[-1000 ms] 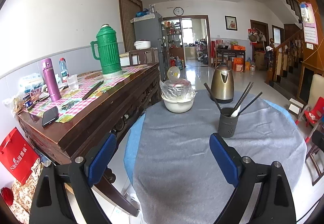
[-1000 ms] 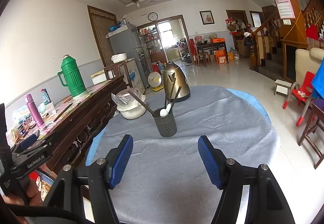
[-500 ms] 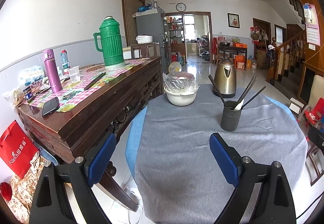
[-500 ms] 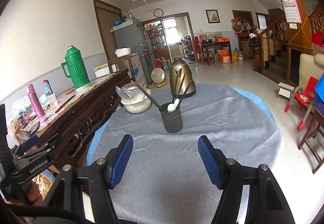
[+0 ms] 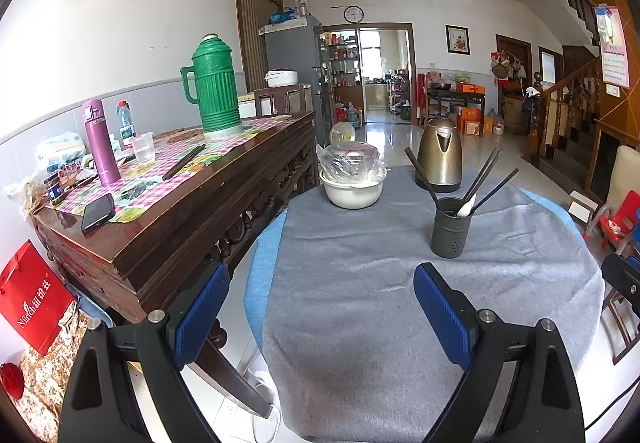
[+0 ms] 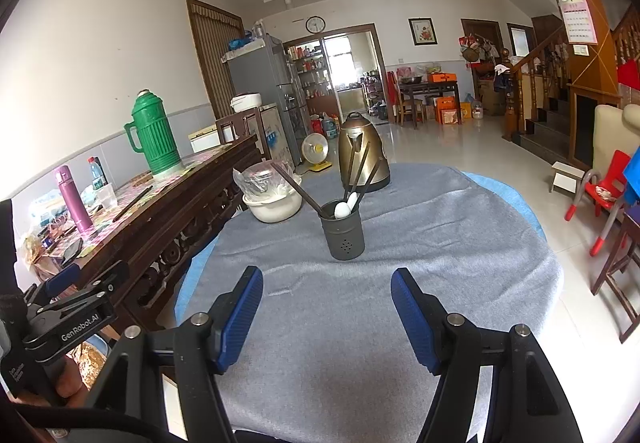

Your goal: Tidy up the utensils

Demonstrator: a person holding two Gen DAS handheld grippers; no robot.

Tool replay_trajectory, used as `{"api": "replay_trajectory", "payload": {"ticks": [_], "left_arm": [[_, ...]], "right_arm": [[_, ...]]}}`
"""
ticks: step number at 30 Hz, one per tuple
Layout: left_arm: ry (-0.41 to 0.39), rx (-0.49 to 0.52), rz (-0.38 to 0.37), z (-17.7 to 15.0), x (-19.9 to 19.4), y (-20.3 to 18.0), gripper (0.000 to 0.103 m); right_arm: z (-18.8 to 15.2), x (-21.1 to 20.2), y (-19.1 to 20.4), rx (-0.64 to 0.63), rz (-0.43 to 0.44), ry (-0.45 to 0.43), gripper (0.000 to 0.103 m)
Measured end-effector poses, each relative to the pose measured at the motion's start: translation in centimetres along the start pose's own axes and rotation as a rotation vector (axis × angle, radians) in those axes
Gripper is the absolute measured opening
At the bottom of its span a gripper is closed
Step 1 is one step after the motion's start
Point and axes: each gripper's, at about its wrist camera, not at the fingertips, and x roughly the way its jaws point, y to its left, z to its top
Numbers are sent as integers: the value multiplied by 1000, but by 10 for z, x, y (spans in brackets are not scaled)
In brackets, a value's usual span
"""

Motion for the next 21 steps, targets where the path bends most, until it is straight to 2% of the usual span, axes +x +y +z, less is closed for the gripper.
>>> {"api": "replay_trajectory", "payload": {"ticks": [21], "left_arm": [[11, 10, -6, -1, -1, -6, 94]], "right_arm": [[-3, -3, 2, 1, 5, -2, 71]]}}
